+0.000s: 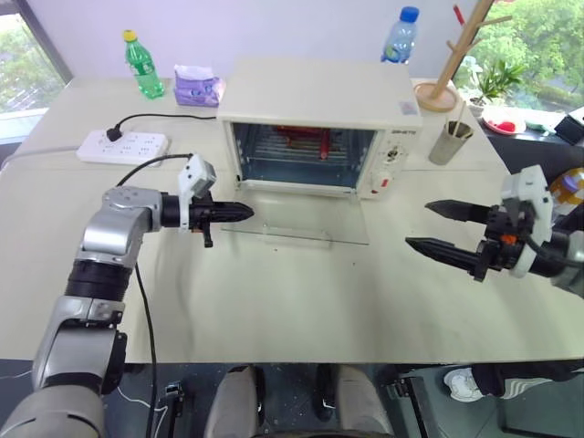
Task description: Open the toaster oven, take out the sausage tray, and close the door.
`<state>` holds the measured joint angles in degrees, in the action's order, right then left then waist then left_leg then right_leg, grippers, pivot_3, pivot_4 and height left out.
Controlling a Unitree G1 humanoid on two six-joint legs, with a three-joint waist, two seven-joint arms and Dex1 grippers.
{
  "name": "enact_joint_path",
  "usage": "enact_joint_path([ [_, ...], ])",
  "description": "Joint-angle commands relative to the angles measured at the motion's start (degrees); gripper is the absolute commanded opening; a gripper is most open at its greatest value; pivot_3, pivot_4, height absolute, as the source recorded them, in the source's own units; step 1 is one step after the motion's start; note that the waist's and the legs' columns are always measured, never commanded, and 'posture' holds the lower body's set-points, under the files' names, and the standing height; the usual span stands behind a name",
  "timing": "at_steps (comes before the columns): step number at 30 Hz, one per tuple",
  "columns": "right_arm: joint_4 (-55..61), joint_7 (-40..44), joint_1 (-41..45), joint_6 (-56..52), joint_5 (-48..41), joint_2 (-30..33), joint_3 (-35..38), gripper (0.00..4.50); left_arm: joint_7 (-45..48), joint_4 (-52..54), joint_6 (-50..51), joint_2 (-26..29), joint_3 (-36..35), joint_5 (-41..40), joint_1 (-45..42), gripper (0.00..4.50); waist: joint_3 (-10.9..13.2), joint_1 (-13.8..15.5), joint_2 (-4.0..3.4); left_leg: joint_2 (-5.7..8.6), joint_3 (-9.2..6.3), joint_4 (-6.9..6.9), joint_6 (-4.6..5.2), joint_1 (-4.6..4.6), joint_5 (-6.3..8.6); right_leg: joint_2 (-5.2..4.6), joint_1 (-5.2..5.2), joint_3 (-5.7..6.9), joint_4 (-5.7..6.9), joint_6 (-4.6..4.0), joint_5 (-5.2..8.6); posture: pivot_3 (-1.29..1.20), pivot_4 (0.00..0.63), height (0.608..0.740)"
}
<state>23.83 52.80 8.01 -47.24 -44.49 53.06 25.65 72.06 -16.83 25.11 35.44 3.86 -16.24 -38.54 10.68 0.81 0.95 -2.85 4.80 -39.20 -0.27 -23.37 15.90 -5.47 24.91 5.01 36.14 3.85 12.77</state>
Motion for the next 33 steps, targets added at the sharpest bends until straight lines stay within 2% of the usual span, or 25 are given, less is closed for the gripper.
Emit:
enact_joint_path([
  [1,-0.5,-1.0,2.1,1.4,0.4,0.8,0.2,4.5,-1.5,0.7,-4.0,-0.2,2.0,2.8,1.2,0.25,0.0,0.0,0.0,0.0,0.0,0.0,0.0,0.0,0.0,0.0,0.0,0.0,0.0,0.0,0.0,0.0,0.15,0.722],
  [7,-0.1,-2.0,3.6,1.6,0.4,0.0,-1.5,4.5,-7.1,-4.9,-11.1,-1.5,4.6,8.6,1.3,0.25,0.0,0.0,-0.02,0.0,0.01,0.0,0.0,0.02,0.0,-0.01,-0.01,0.0,-0.01,0.0,0.0,0.0,0.15,0.722],
  [10,-0.2,-2.4,4.2,1.7,0.2,-0.1,-2.1,4.5,-7.5,-5.5,-11.4,-1.5,4.1,8.3,0.9,0.25,0.0,0.0,0.0,0.0,0.01,0.0,0.0,0.03,0.0,-0.02,-0.03,0.01,0.0,0.0,0.0,0.0,0.15,0.722],
  [13,-0.4,-2.5,4.7,1.9,0.4,0.0,-2.7,4.5,-5.2,-1.4,-6.1,-0.2,1.1,3.3,0.6,1.08,0.0,-0.1,0.0,0.0,0.01,0.0,0.0,0.03,0.0,-0.01,-0.03,0.01,0.0,0.01,0.0,0.0,0.15,0.722],
  [16,-0.4,-2.8,5.8,2.0,0.5,0.1,-3.7,4.5,-2.1,4.7,2.1,2.8,-3.3,-3.9,0.5,2.5,0.0,-0.3,0.04,-0.02,0.0,0.0,0.0,0.01,0.0,0.0,0.0,0.01,0.01,0.01,0.0,0.0,0.15,0.722],
  [18,-0.4,-3.2,6.7,2.3,0.9,0.0,-4.6,4.5,-0.8,8.5,9.4,5.4,-7.1,-9.6,0.2,3.65,0.0,-0.3,0.04,-0.05,-0.02,0.0,0.0,-0.01,0.0,0.02,0.04,0.01,0.02,0.0,0.0,0.0,0.15,0.722],
  [20,-0.2,-3.9,7.7,2.4,1.2,-0.2,-5.7,4.5,-0.5,11.5,15.6,7.9,-10.6,-14.6,-0.2,4.49,0.0,-0.3,0.03,-0.05,-0.03,0.01,0.0,-0.01,0.0,0.02,0.05,0.01,0.03,0.01,0.0,0.0,0.15,0.722],
  [23,0.1,-5.8,10.0,3.2,2.8,-1.2,-8.6,4.5,-1.5,14.2,22.0,11.3,-15.3,-19.7,-0.8,4.49,0.0,-0.3,0.03,-0.04,-0.1,0.01,0.0,0.0,0.0,0.01,0.04,0.01,0.02,0.01,0.0,0.0,0.15,0.722],
  [26,-0.2,-8.6,13.9,4.8,6.6,-3.1,-13.7,4.5,-2.4,16.2,21.8,13.9,-16.3,-19.7,0.6,4.49,0.0,-0.3,0.03,-0.02,-0.09,0.01,-0.01,0.0,0.0,0.01,0.02,0.01,0.01,0.01,0.0,0.0,0.15,0.722],
  [29,-2.1,-11.7,21.0,8.2,13.8,-7.0,-22.3,4.5,-3.1,17.9,21.8,15.2,-16.6,-20.0,1.8,4.49,0.0,-0.5,0.01,-0.02,-0.04,0.01,-0.01,0.01,-0.01,0.02,0.02,0.01,0.02,0.01,0.0,0.0,0.15,0.722],
  [33,-8.7,-14.7,28.9,17.9,29.1,-12.4,-35.8,4.5,-4.6,18.8,20.9,14.8,-15.6,-19.5,2.7,4.49,0.0,-0.6,0.02,-0.02,0.03,0.01,-0.03,-0.04,-0.01,0.02,0.11,0.01,0.02,0.0,0.01,0.0,0.15,0.722],
])
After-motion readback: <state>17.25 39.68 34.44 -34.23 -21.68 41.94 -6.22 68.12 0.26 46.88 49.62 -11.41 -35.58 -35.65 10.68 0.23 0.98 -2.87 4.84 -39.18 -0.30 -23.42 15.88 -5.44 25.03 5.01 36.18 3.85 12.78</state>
